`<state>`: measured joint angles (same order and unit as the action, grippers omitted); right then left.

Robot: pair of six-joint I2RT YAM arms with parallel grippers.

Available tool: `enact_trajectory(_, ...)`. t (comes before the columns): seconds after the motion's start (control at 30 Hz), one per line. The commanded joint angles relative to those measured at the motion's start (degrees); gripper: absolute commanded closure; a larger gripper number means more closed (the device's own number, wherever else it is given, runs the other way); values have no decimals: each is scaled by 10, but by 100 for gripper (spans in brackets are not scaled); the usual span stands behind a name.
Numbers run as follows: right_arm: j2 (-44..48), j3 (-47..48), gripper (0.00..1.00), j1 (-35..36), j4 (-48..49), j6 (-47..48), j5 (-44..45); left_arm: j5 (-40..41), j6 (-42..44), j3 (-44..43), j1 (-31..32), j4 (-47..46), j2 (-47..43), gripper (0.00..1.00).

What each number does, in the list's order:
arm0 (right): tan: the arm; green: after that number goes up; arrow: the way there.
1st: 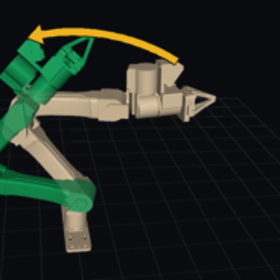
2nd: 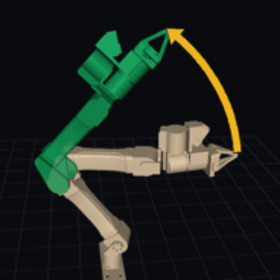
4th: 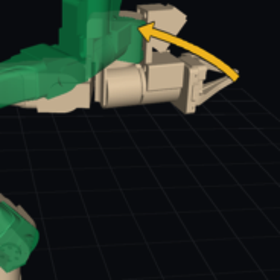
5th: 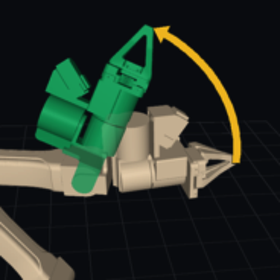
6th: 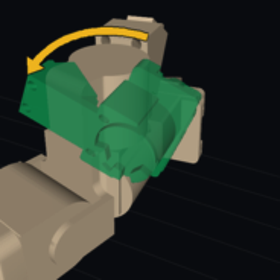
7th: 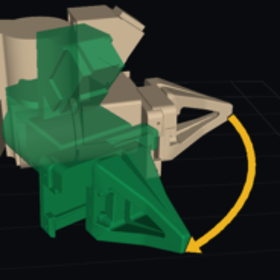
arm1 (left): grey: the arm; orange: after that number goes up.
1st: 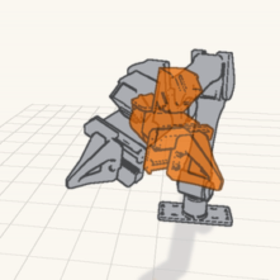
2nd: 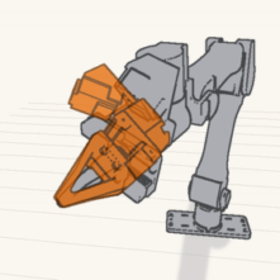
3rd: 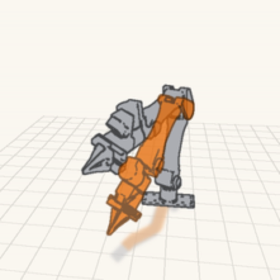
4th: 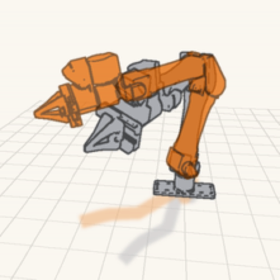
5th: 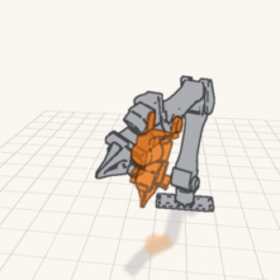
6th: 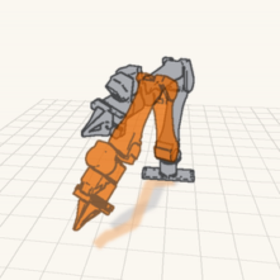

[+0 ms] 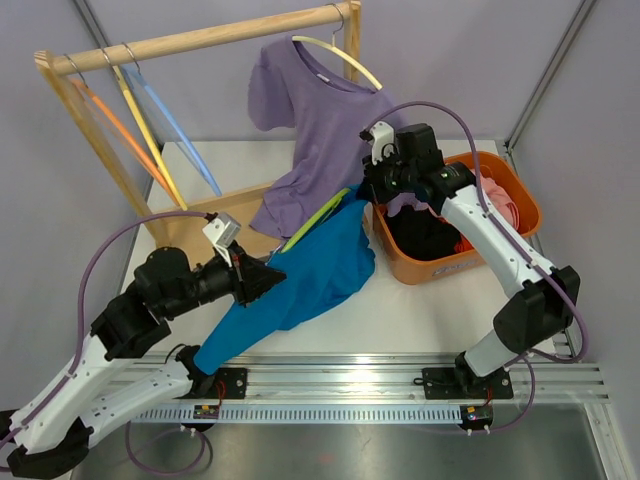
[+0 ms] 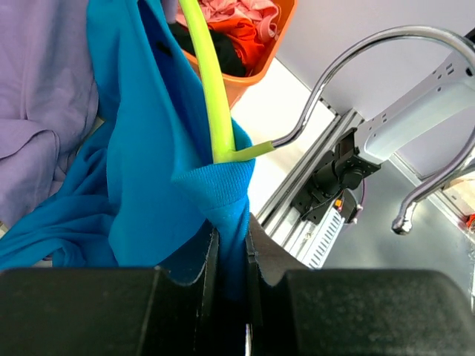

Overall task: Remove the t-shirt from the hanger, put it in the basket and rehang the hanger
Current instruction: Remove the tshirt from the hanger

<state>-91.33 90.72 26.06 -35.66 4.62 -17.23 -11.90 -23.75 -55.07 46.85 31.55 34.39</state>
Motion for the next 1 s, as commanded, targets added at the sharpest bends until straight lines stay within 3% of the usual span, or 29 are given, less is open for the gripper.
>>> enact_trajectory(0.0, 38, -24, 100, -47, 40, 96, -2, -16, -6, -42, 8, -59, -41, 100)
enact_trajectory(0.13, 54, -35, 100, -47, 31, 134, -83, -5, -22, -7, 8, -139, -48, 100)
enact_trajectory(0.4, 32, -26, 100, -47, 19, 124, -28, -57, -59, 30, 8, -257, -53, 100)
enact_trajectory(0.53, 19, -15, 100, -47, 13, 115, -3, -104, -68, 22, 8, -253, -54, 100)
enact_trajectory(0.77, 28, -17, 100, -49, 26, 122, 12, -66, -52, 32, 8, -246, -98, 100)
enact_trajectory(0.87, 48, -27, 97, -51, 1, 167, -44, -29, -41, 30, 8, -229, -93, 100)
enact_trajectory(0.97, 81, -45, 90, -50, -48, 293, -183, 39, -28, 29, 8, -185, -64, 100)
